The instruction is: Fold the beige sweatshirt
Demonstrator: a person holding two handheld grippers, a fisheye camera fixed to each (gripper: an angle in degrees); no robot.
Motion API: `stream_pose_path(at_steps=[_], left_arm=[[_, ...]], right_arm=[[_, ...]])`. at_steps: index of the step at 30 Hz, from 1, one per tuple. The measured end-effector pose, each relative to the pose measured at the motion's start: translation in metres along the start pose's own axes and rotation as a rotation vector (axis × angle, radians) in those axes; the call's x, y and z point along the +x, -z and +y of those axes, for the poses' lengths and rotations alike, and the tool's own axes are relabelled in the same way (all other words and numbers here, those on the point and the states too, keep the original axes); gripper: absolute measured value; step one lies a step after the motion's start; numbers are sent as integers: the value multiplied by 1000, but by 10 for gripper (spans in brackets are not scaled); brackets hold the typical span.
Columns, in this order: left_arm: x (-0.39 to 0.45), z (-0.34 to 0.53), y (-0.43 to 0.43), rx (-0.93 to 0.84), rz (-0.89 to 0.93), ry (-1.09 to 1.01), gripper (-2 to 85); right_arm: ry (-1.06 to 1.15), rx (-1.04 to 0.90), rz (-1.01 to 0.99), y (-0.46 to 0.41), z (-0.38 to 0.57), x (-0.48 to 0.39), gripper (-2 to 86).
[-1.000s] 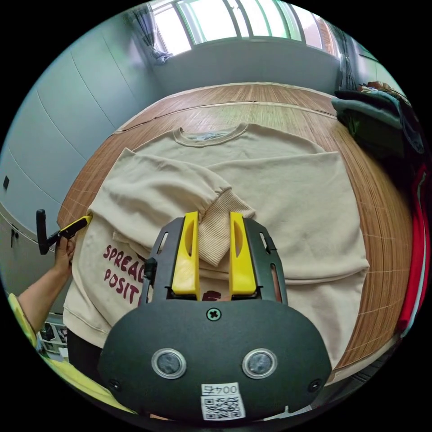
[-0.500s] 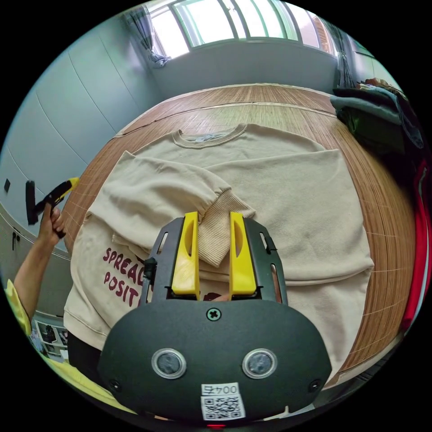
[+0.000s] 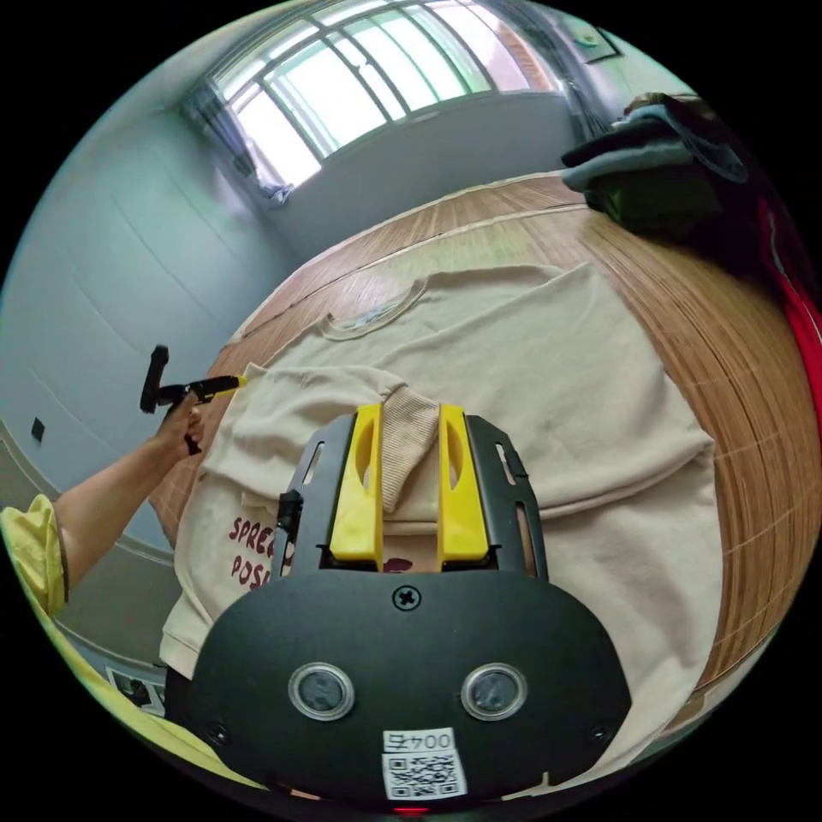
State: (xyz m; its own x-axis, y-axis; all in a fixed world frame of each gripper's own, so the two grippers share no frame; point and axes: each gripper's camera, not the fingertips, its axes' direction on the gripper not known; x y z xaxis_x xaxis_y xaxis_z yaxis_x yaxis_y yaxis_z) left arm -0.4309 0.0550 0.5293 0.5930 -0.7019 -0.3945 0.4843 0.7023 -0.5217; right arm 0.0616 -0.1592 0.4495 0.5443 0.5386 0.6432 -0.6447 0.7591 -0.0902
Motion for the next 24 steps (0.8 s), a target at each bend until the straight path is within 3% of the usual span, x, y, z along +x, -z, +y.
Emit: stream_pose_path(at_steps=[9, 12, 17, 24], left_arm=[[1, -10, 1, -2, -67, -70, 38], [-39, -3, 2, 12, 33, 45, 34], [-97, 18, -17, 22, 411, 213, 32], [-66, 69, 56, 98, 345, -16, 45]], right_arm=[[-61, -103, 22, -21, -12, 16, 95], [-52, -114, 32, -25, -14, 16, 88], [-49, -122, 27, -31, -17, 19, 82], [-78, -125, 62, -36, -21, 24, 60]])
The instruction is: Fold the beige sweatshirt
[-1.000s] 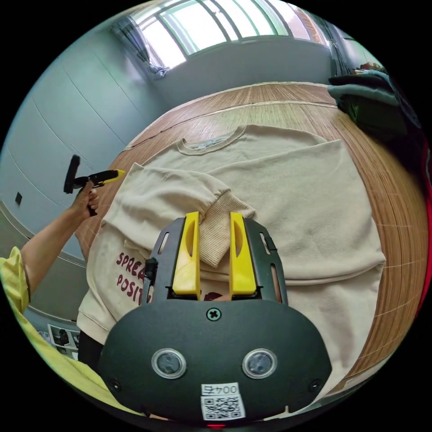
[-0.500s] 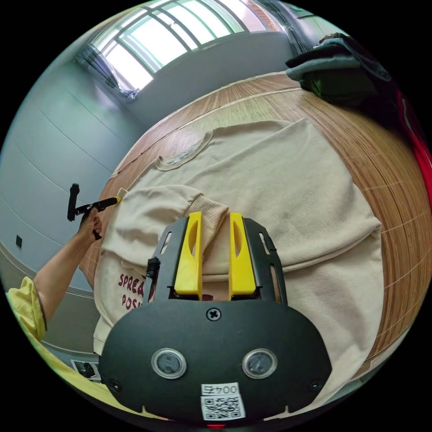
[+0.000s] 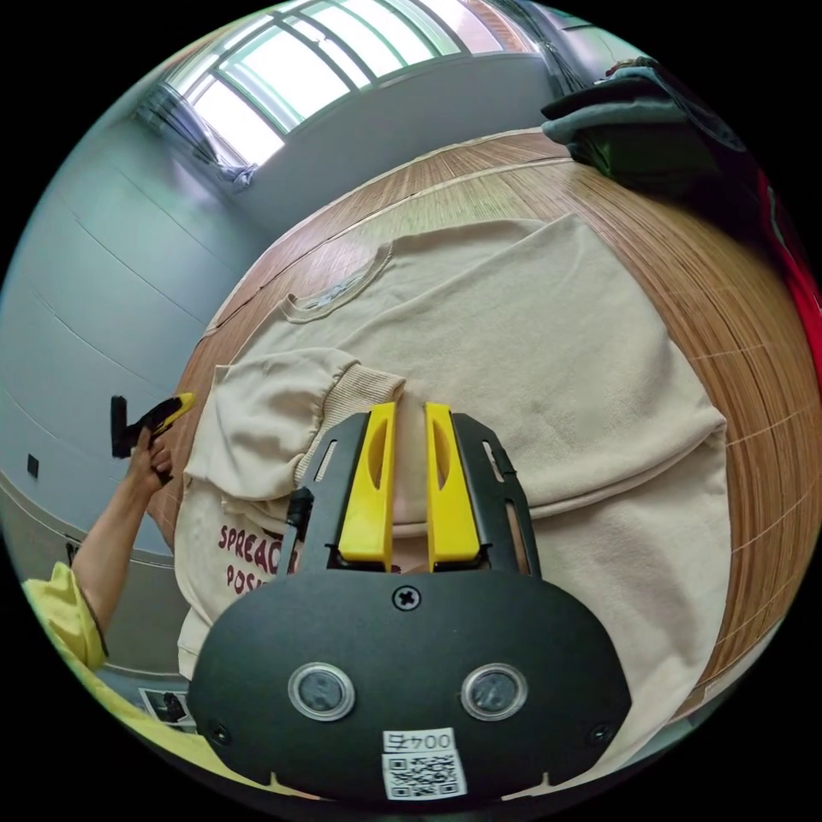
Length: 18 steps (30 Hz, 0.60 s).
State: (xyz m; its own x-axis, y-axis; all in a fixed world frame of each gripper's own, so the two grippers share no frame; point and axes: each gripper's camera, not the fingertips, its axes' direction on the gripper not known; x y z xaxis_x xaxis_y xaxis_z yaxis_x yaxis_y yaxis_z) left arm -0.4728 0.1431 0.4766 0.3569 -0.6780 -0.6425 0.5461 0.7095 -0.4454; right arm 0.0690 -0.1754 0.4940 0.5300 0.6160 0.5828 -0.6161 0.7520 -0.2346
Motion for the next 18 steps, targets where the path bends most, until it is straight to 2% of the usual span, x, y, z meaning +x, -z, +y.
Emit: stream_pose_path(at_steps=[2, 6, 8, 14, 18], left_arm=[[35, 39, 16, -43, -47, -112, 50], [75, 104, 35, -49, -145, -198, 60], [91, 132, 37, -31, -272, -211, 70], [115, 131, 11, -117, -389, -282, 92], [113, 128, 10, -103, -386, -256, 43]], right_arm=[[-1, 0, 4, -1, -2, 1, 51], [-1, -2, 10, -3, -3, 2, 50], [1, -3, 14, -4, -4, 2, 50], [-2, -4, 19, -7, -7, 6, 48], [-4, -4, 18, -8, -8, 8, 46]])
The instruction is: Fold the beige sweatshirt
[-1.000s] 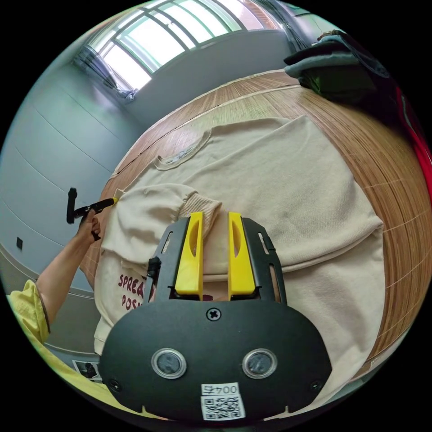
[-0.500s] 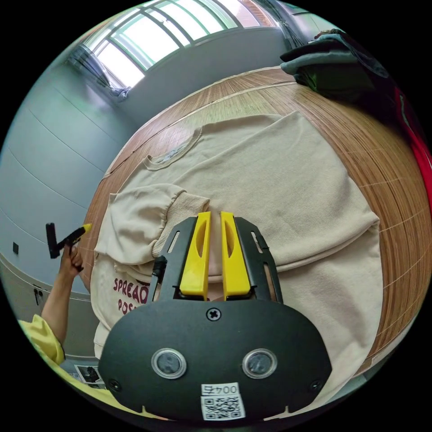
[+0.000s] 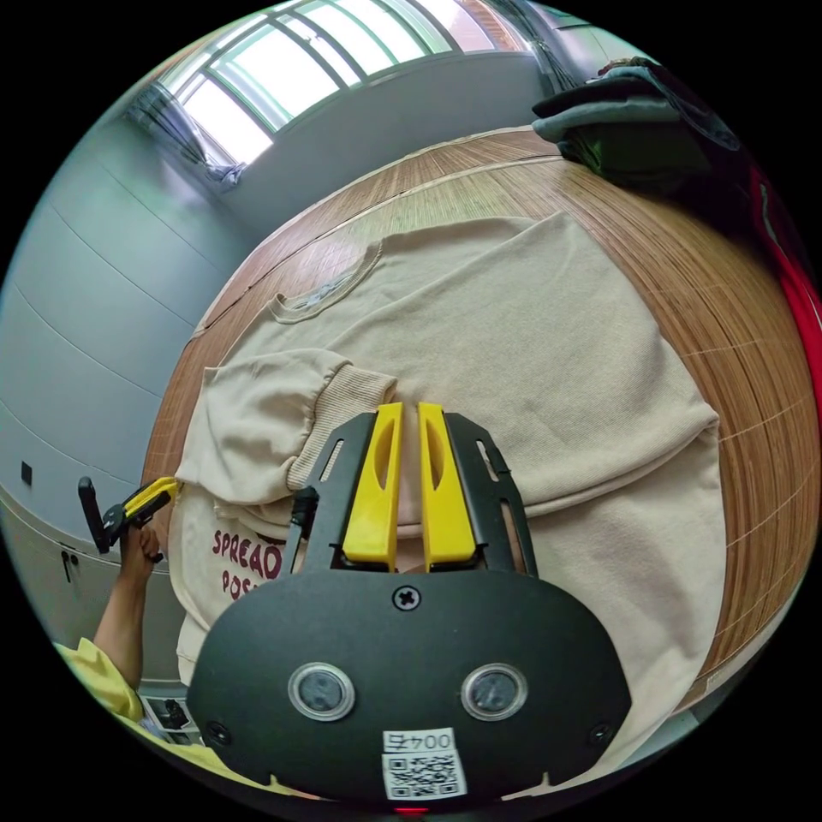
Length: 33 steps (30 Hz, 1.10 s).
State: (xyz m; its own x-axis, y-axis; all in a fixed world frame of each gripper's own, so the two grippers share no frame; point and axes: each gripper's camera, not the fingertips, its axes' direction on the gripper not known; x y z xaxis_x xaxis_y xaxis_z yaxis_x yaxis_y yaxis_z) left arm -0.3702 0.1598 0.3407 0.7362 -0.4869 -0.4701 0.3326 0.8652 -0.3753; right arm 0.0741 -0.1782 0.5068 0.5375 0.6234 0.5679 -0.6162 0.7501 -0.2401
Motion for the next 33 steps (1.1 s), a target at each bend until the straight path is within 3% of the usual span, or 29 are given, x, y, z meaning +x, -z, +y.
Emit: stream_pose_path(at_steps=[4, 12, 18, 26, 33], left_arm=[[-14, 15, -7, -15, -31, 81, 16], [-24, 18, 9, -40, 106, 143, 16], [6, 7, 53, 167, 36, 122, 19], [28, -20, -26, 4, 89, 122, 4], [19, -14, -34, 20, 129, 156, 4]], right_arm=[[-6, 0, 0, -1, -2, 4, 40], [-9, -2, -9, -2, -5, 14, 32], [-10, -2, -14, 0, -7, 23, 31], [-15, -2, -23, 4, -11, 41, 29], [-30, -7, -27, 10, -17, 62, 7]])
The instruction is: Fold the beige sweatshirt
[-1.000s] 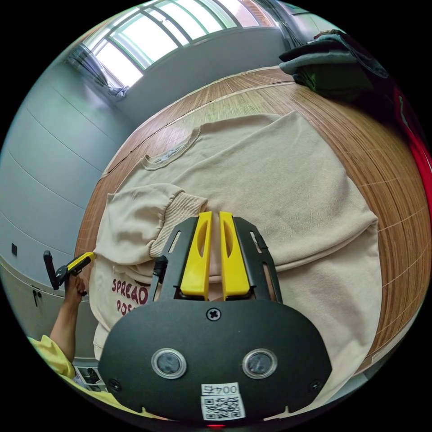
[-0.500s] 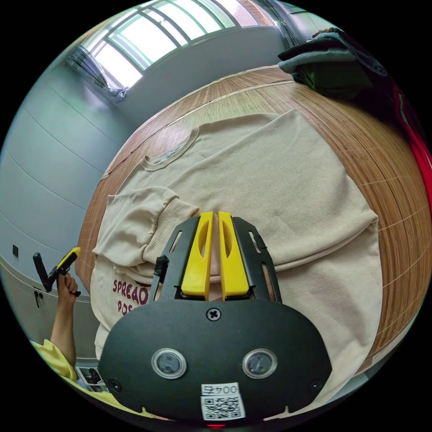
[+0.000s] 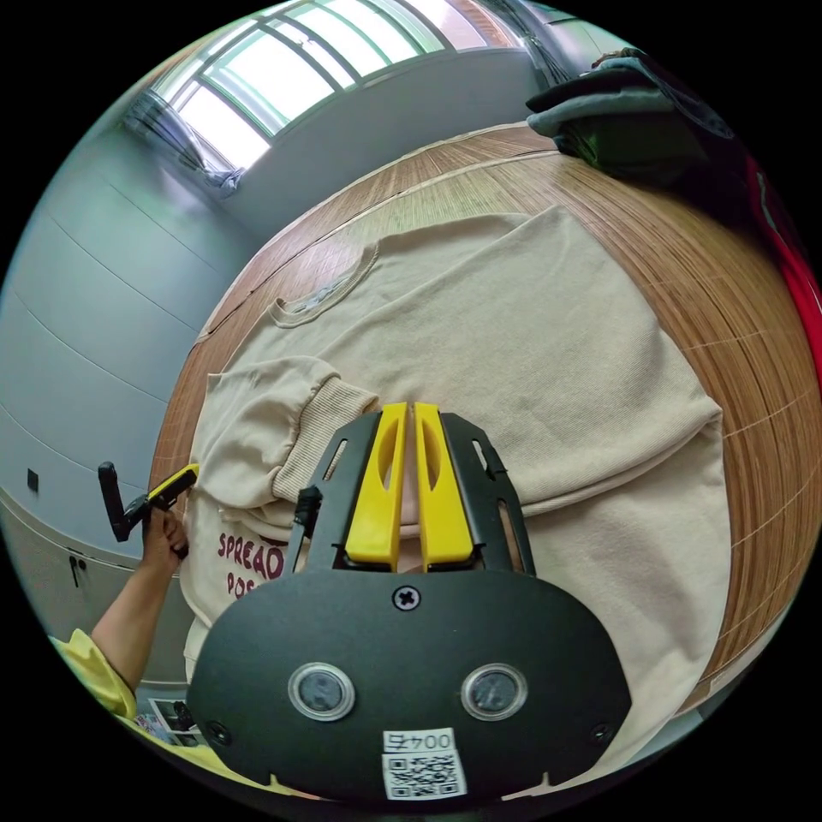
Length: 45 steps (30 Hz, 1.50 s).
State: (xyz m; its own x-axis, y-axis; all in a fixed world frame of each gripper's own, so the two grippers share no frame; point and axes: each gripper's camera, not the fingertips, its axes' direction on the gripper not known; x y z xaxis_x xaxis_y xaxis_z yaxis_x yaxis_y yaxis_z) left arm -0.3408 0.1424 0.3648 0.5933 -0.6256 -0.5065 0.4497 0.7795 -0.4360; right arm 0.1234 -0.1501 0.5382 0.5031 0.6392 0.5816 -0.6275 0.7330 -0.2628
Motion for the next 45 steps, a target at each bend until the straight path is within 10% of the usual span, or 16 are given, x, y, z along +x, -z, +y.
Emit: stream_pose_path(at_steps=[16, 45], left_arm=[[-6, -1, -10, -5, -15, 7, 9], [-24, -7, -20, -3, 14, 20, 8]], right_arm=[[-154, -201, -598, 27, 0, 90, 121], [-301, -307, -580, 41, -17, 121, 92]])
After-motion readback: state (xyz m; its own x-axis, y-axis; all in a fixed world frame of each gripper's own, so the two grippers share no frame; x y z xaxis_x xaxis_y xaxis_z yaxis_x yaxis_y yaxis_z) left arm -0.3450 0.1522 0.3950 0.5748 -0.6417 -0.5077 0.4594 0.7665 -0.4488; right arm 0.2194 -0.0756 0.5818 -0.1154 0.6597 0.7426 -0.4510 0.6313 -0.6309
